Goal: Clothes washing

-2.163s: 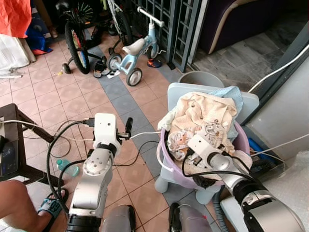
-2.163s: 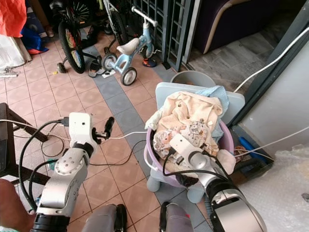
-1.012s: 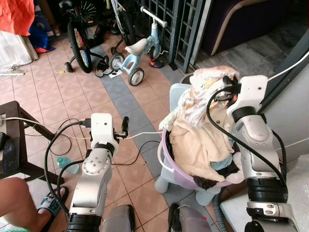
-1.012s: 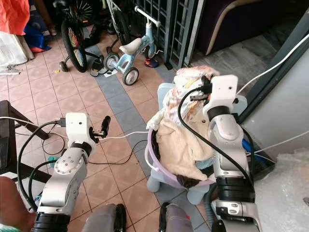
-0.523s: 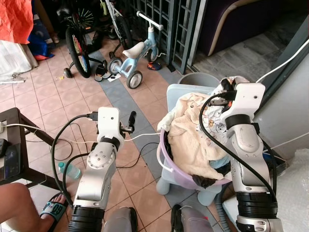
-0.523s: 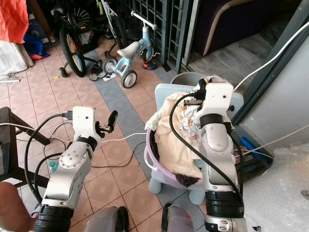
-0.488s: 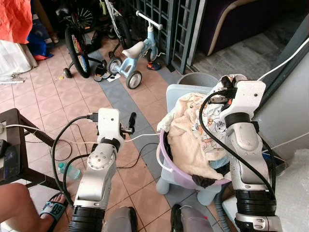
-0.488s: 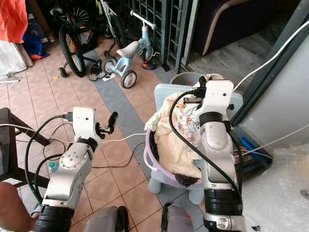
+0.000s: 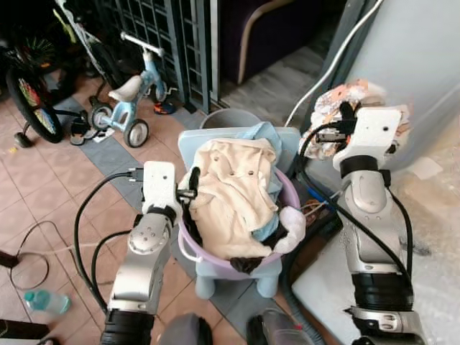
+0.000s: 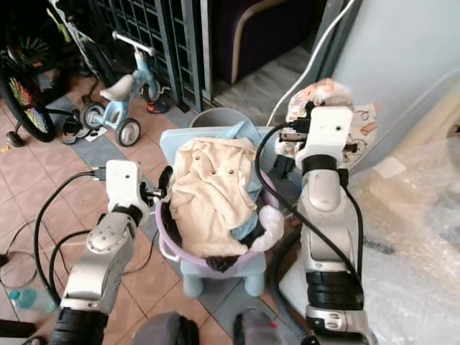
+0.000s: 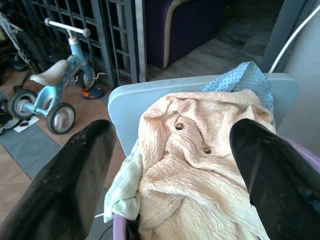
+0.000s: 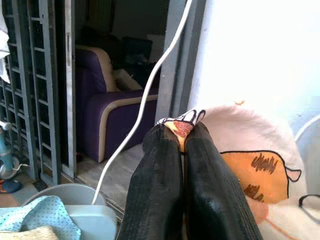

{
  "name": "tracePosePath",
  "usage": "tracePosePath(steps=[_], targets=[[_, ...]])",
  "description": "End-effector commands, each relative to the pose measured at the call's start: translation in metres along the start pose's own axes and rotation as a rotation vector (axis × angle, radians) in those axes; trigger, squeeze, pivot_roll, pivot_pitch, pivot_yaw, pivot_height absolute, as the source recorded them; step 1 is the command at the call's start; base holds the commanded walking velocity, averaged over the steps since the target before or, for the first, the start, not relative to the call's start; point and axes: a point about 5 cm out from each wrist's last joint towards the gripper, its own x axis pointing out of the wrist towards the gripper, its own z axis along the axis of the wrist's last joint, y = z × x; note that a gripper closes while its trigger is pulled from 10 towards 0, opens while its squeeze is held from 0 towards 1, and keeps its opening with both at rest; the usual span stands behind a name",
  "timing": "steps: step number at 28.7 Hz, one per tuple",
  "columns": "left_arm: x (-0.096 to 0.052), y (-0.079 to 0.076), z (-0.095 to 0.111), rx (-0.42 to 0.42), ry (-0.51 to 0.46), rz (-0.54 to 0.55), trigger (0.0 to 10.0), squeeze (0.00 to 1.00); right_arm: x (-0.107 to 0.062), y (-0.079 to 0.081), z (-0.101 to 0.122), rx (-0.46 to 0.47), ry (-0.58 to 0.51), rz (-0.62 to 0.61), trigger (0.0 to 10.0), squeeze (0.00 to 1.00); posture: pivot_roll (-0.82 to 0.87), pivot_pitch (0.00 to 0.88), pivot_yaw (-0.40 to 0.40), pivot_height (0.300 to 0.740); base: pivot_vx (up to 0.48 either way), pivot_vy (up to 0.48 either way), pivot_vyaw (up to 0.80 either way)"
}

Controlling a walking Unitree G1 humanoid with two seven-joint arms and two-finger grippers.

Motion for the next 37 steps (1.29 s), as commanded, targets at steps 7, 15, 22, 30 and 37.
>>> tracePosePath(steps=[7, 15, 22, 30, 37], targets=[[0.0, -0.004, -0.003, -0.002, 0.007, -0.006, 10.0, 0.0, 0.006, -0.007, 0.001, -0.035, -0.003, -0.018, 10.0, 0.0, 0.0, 0.073, 0.024, 0.74, 0.0, 0.0, -0.34], [-0.002, -0.003, -0.003, 0.0, -0.001, -0.019, 10.0, 0.0, 0.015, -0.024, 0.011, -0.143, -0.056, -0.105, 10.0, 0.0, 0.0, 0.077, 0.017, 0.74, 0.0, 0.0, -0.8], [0.0, -0.004, -0.001, -0.02, -0.02, -0.034, 10.0, 0.0, 0.029, -0.08, 0.002, -0.211, 0.046, -0.35, 10.0, 0.0, -0.01, 0.089, 0.016, 0.74, 0.0, 0.0, -0.8], [0.002, -0.004, 0.006, 0.0, -0.026, -0.026, 10.0, 0.0, 0.04, -0.081, 0.002, -0.204, 0.072, -0.326, 10.0, 0.0, -0.01, 0.122, 0.018, 0.74, 0.073, 0.0, -0.8], [-0.003, 0.001, 0.007, 0.024, -0.021, 0.012, 10.0, 0.0, 0.037, -0.079, -0.009, -0.173, 0.132, -0.325, 10.0, 0.0, 0.01, 0.166, 0.015, 0.74, 0.0, 0.0, -0.51]])
